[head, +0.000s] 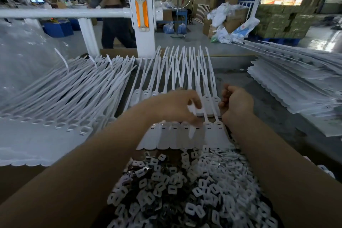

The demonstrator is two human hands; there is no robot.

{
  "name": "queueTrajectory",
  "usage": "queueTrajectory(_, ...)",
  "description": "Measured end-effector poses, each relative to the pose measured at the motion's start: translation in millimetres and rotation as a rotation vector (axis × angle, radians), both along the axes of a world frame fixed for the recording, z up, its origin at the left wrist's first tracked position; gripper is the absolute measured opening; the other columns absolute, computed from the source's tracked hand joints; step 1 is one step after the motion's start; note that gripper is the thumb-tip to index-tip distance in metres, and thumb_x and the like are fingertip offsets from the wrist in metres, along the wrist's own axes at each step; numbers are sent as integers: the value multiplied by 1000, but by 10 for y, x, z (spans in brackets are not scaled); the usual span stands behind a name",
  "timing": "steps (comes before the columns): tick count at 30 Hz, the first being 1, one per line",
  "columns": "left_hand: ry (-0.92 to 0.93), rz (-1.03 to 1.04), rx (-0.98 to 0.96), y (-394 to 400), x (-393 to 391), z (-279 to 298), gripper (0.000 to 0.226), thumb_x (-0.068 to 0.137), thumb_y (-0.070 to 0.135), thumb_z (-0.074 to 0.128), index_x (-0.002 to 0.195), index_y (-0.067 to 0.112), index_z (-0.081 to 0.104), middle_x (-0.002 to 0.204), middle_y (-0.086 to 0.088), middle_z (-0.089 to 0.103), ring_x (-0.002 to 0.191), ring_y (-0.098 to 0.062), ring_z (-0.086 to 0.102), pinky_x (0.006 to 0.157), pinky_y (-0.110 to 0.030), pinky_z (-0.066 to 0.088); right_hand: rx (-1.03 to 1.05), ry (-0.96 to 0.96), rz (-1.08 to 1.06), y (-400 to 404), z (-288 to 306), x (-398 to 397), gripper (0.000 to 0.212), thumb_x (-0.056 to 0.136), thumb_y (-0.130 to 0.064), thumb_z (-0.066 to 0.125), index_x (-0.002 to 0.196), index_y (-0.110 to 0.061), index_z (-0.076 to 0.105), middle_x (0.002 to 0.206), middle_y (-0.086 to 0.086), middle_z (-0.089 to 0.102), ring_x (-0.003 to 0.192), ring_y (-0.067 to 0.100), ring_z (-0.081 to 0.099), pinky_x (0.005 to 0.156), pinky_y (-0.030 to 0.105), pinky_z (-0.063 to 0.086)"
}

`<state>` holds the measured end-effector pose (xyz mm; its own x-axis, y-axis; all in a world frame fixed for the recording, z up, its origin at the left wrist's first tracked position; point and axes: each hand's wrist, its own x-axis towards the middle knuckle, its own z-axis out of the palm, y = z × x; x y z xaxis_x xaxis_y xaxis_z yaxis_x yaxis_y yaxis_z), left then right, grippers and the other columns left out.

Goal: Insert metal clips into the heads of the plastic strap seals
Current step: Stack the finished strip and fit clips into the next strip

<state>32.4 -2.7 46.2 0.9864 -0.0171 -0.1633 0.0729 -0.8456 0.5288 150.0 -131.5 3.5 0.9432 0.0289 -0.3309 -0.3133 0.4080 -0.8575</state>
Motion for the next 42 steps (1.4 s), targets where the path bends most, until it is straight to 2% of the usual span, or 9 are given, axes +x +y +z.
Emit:
queueTrajectory(3,113,-41,328,259,-231,96,72,60,63,79,121,41,49,120,10,44,114,-15,40,100,-43,37,15,4,-1,-2,-6,1,21,94,-13,51,78,-16,64,41,-9,50,33,4,36,39,17,33)
queueTrajectory(7,184,-33,528,394,-409,2,90,52,70,78,129,41,42,115,13,32,112,-11,26,100,-39,26,17,5,-8,-6,11,-7,22,94,-12,51,76,-15,63,42,-8,49,33,5,36,39,17,32)
queueTrajectory(12,170,18,529,501,-426,-79,92,48,73,78,128,40,46,115,13,36,116,-13,30,94,-35,27,6,1,5,-5,28,-25,21,93,-13,51,76,-16,63,45,-8,50,36,5,36,42,18,33)
queueTrajectory(20,112,10,518,496,-449,-87,86,45,74,77,116,36,44,106,16,33,107,-9,30,85,-31,27,-122,-76,-64,-19,64,9,25,93,-14,56,70,-20,64,51,-6,53,39,6,37,45,20,32)
queueTrajectory(24,34,-4,624,444,-461,-75,86,39,77,73,107,33,42,102,12,26,98,-11,26,79,-30,28,-136,-65,-79,-41,60,19,22,93,-17,57,71,-19,62,59,-5,55,43,7,38,44,22,31)
queueTrajectory(32,-117,-26,700,324,-537,-7,84,40,77,70,101,29,36,97,8,19,93,-13,22,82,-34,28,-269,-142,-50,-47,61,3,19,92,-13,54,100,-5,69,68,-1,55,56,10,43,57,27,36)
queueTrajectory(37,-215,-23,757,288,-555,12,79,45,71,68,101,28,32,99,6,17,95,-14,20,89,-37,31,-351,-253,129,-41,70,-34,16,90,-19,53,79,-9,59,71,4,57,58,15,50,58,29,43)
queueTrajectory(39,-258,-21,767,278,-551,5,78,45,69,67,102,28,32,100,6,16,96,-14,20,91,-38,30,-356,-284,134,-47,76,-40,16,89,-24,54,80,-11,58,71,4,60,59,17,51,58,29,43)
queueTrajectory(42,-318,-4,789,285,-529,-5,80,44,67,66,103,26,31,103,5,15,100,-14,18,95,-39,25,-291,-361,70,-54,105,-58,6,86,-20,59,89,-15,60,76,2,67,76,26,59,74,41,52)
